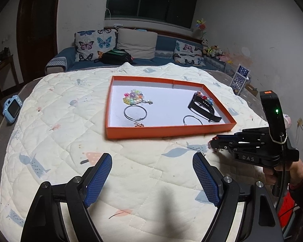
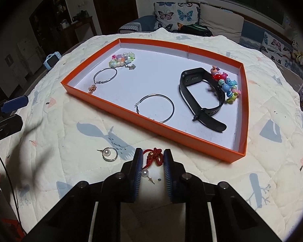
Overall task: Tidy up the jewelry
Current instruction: 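Grasp the silver ring with the left tool while the right tool lifts the red-bow earring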
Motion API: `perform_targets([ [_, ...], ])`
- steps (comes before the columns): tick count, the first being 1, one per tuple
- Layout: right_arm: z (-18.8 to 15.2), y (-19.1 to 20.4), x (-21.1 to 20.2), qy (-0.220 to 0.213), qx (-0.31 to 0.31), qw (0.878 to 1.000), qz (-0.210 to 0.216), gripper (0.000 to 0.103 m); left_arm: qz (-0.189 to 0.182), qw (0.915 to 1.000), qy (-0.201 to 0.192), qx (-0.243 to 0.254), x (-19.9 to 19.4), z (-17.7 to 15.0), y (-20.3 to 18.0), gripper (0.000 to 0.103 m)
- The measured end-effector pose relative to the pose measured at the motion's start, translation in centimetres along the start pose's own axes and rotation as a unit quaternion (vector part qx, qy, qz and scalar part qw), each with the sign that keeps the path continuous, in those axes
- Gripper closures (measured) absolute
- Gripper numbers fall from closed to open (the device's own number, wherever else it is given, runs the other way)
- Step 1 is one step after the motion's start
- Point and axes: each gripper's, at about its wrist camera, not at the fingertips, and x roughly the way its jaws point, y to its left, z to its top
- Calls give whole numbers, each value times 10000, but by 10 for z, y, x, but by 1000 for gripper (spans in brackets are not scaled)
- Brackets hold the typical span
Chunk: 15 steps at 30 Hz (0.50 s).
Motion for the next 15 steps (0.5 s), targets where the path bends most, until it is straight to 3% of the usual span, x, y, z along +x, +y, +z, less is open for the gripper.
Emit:
perform_targets([
  [9,0,-3,-13,-171,82,9998,49,86,-338,9979,305,456,31,-2,-33,15],
  [15,-1,-10,-29,-331,169,9993,46,86,-653,9918,433,1009,57,0,-66,17],
])
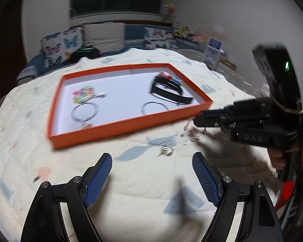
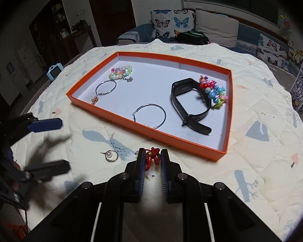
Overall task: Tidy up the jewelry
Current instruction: 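Grasp the silver ring with the left tool while the right tool lifts the red-bow earring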
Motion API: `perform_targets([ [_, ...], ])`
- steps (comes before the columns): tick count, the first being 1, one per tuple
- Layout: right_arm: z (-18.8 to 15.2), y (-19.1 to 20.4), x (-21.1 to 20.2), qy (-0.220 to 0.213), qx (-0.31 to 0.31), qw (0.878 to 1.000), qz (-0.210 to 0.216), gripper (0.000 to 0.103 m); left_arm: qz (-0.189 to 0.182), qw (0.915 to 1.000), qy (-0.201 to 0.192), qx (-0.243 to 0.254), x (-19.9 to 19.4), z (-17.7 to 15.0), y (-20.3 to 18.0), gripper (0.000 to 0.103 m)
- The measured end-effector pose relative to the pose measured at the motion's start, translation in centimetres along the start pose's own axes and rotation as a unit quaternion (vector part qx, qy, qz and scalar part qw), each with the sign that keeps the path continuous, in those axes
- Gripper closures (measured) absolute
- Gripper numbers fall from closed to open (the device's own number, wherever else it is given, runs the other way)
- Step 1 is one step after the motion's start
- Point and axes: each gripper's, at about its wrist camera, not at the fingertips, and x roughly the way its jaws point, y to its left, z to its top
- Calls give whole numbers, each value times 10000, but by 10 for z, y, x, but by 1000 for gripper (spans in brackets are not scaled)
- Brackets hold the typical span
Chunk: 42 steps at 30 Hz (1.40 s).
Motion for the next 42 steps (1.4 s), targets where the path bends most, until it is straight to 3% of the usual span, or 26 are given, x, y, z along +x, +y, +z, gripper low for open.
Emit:
perform_targets([
  [1,0,-1,-2,-15,11,10000,1,86,-59,9999,12,108,5,2,-4,18],
  [6,-2,-7,-10,-75,52,10000,-12,86,-416,9981,234,397,31,11,-17,45],
  [9,-3,-11,-13,-107,81,9999,-4,86,-477,9972,359,449,44,14,-18,53],
  [14,-4,-17,-16,-142,130,9998,27,86,-506,9957,471,609,57,18,-19,58],
  [18,-5,-20,-14,-137,183,9997,46,86,-535,9939,593,762,65,17,-22,70],
  [25,-6,-21,-13,-117,215,9997,70,86,-453,9938,590,828,68,16,-22,75],
  [29,-6,-20,-14,-125,203,9997,61,86,-361,9938,556,893,67,14,-22,84],
  [42,0,-12,-22,-240,127,9996,71,86,-354,9976,45,588,31,22,-12,84],
])
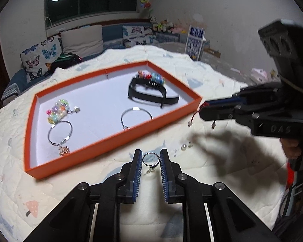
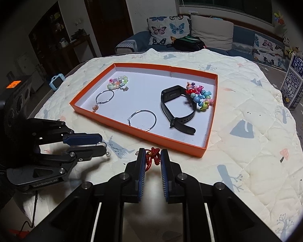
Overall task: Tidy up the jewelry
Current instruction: 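Grasp the silver ring with the left tool while the right tool lifts the red-bow earring, then lower the ring and red-bow earring into the tray and open both tools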
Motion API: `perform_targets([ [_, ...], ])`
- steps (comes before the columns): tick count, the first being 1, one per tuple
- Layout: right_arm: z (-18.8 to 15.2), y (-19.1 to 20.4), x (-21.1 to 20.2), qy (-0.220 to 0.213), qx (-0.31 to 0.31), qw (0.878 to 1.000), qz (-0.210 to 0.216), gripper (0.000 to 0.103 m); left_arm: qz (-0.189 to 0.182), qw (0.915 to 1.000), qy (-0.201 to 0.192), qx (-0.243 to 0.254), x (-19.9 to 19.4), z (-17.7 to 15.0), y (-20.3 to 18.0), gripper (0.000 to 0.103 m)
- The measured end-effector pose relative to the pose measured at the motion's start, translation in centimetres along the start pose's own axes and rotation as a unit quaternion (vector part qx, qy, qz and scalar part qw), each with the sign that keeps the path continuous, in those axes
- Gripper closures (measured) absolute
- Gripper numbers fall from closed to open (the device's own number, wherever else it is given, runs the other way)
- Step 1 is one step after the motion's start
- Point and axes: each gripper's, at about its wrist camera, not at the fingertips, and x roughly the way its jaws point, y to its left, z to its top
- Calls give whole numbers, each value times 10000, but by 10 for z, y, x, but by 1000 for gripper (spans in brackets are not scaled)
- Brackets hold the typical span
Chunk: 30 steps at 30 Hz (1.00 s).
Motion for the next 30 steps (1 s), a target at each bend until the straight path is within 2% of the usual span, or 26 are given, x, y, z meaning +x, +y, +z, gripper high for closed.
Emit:
perform_targets([
  [6,14,7,-5,-133,-98,9999,8,86,124,9992,-364,-102,-30,20,14,84],
  [13,35,10,3,-254,-124,9996,19,86,357,9976,-483,-357,-34,44,42,84],
  [21,45,8,25,-120,-77,9999,4,86,396,9961,-382,-692,-18,50,66,84],
  [30,41,2,53,182,129,9997,33,86,493,9948,-86,-883,8,40,81,83],
])
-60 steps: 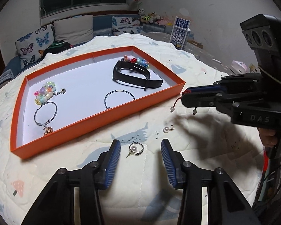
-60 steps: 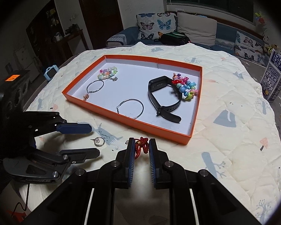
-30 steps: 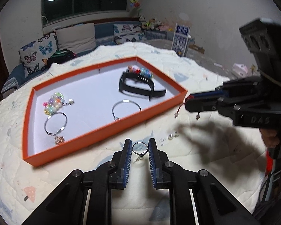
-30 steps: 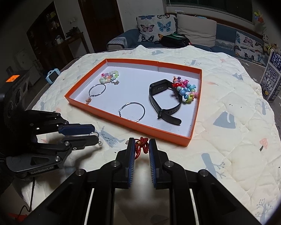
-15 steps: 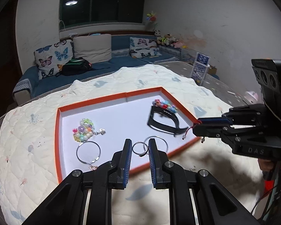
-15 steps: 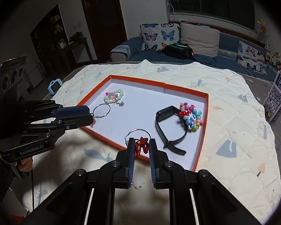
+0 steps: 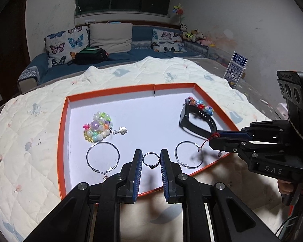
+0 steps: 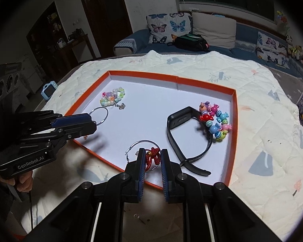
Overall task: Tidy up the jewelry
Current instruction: 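Lower the ring and red-bow earring into the tray and open both tools, then close the left tool on a pearl stud earring while the right tool grasps another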
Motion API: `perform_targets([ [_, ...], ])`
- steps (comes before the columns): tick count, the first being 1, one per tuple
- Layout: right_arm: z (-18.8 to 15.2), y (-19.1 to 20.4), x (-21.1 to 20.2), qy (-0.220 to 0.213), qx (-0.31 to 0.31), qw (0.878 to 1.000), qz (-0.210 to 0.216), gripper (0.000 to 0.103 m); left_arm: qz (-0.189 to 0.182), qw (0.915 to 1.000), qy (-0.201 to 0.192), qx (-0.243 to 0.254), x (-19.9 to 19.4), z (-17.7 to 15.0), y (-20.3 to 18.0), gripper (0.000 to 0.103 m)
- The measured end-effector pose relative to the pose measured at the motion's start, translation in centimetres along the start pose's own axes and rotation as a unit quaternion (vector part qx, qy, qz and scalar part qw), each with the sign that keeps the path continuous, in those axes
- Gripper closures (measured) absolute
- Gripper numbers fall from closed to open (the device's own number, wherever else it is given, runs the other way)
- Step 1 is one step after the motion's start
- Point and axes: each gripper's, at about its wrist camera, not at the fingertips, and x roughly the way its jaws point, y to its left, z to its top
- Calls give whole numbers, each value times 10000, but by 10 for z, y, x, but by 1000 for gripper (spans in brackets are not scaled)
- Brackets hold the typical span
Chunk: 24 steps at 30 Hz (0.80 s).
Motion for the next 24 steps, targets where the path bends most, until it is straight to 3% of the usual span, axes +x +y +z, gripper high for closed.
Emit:
perform_targets([
  [5,-1,-5,6,100,150,9998,122,86,36,9998,158,-94,10,-3,4,81],
  [8,-2,-6,7,105,210,9996,139,86,82,9997,191,-151,13,-4,6,70],
  [12,-4,-7,4,88,224,9996,179,85,104,9997,162,-143,9,-5,5,66],
  [17,-6,-4,-13,-52,210,9996,155,66,151,9998,40,-90,-5,-8,-1,59],
  [24,-26,4,-32,-42,180,9998,82,66,135,9999,-99,-8,-32,-19,-12,58],
])
